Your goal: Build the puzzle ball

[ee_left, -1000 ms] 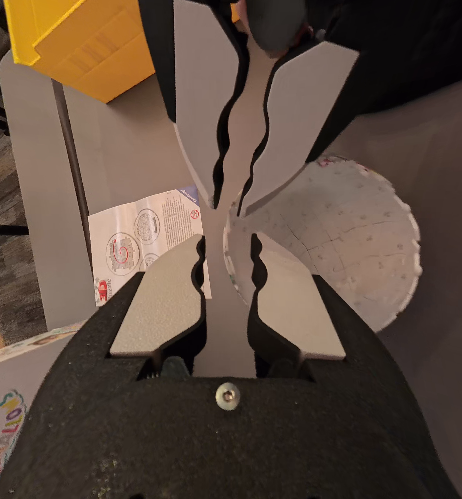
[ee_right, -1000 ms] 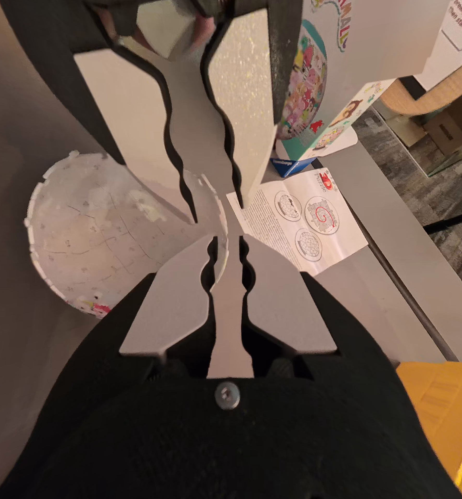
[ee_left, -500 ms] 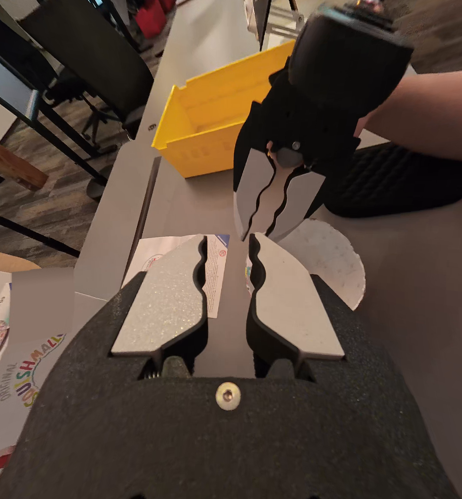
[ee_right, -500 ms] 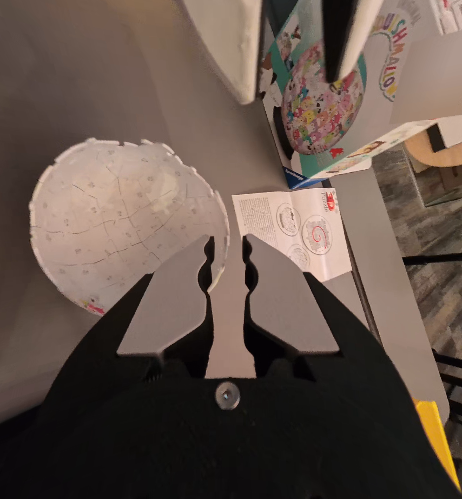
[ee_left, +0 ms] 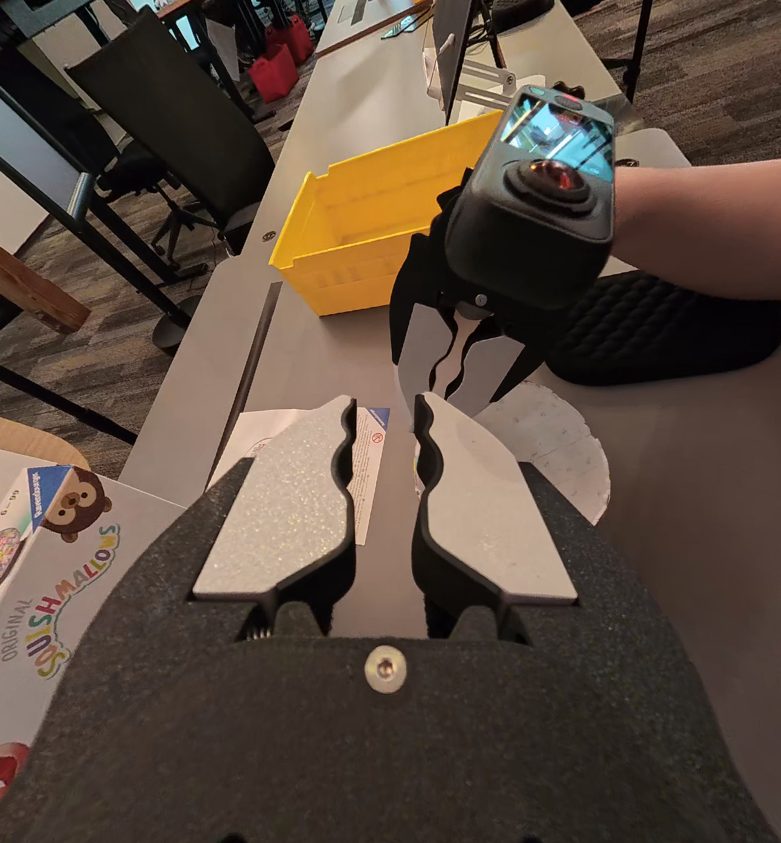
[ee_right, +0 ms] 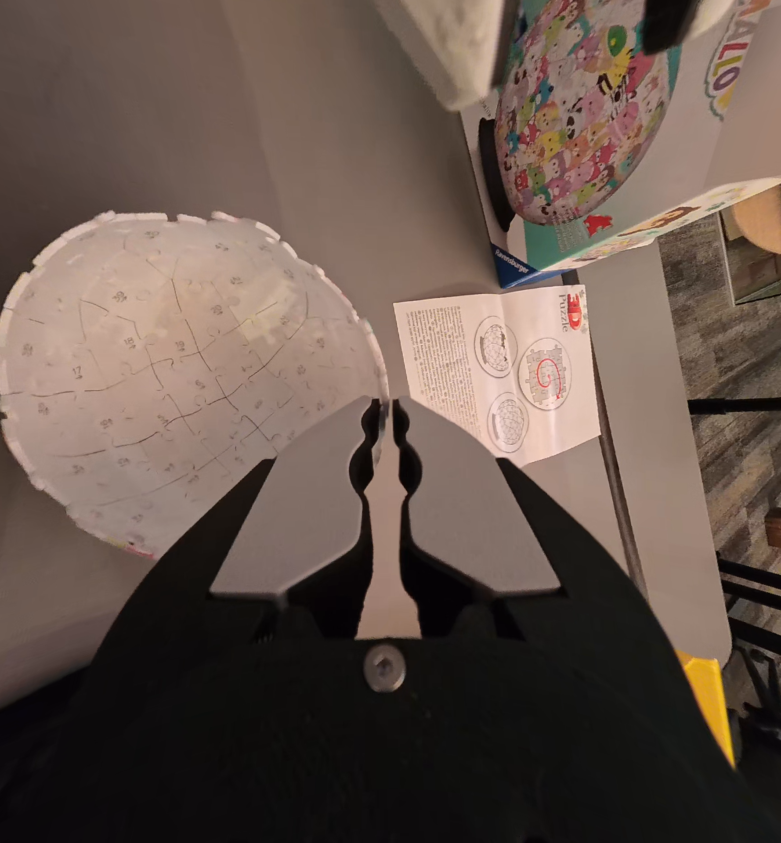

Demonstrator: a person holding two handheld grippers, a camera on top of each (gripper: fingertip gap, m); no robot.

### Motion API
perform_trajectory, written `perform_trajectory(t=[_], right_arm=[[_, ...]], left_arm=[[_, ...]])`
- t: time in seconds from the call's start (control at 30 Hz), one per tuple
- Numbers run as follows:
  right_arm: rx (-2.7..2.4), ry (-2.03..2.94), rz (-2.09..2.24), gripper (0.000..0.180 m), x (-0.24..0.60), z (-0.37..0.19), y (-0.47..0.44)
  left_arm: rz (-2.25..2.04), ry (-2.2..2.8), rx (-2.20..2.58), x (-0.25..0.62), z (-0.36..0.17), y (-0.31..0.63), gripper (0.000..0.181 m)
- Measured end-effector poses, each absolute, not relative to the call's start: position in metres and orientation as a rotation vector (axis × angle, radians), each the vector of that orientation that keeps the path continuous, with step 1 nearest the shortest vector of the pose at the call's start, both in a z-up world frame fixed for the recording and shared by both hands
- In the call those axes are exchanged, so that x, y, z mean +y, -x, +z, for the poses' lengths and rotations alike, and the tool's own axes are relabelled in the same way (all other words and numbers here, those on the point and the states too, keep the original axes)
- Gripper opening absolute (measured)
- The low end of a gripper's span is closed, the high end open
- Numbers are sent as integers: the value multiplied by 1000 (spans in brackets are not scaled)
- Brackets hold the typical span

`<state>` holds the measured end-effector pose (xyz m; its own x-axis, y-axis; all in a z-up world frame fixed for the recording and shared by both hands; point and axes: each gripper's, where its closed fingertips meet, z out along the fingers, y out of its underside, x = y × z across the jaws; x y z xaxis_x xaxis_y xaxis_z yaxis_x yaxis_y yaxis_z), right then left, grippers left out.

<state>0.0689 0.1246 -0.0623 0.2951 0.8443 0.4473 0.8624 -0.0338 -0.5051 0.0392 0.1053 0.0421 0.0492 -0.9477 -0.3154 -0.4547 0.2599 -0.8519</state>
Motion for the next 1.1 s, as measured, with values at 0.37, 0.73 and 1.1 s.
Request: perform_trajectory(t=[0.37,0.73,1.1], right_arm=[[-1501,1846,-9,4,124,-61,-66],[-1387,1985,170,14,120,-70,-86],[-1359,2053,186,7,122,-77,-87]], left_arm=[[-647,1345,1572,103,39,-41,23],[-654,1350,1574,102,38,-41,23],[-657,1354,1576,103,36,-42,22]])
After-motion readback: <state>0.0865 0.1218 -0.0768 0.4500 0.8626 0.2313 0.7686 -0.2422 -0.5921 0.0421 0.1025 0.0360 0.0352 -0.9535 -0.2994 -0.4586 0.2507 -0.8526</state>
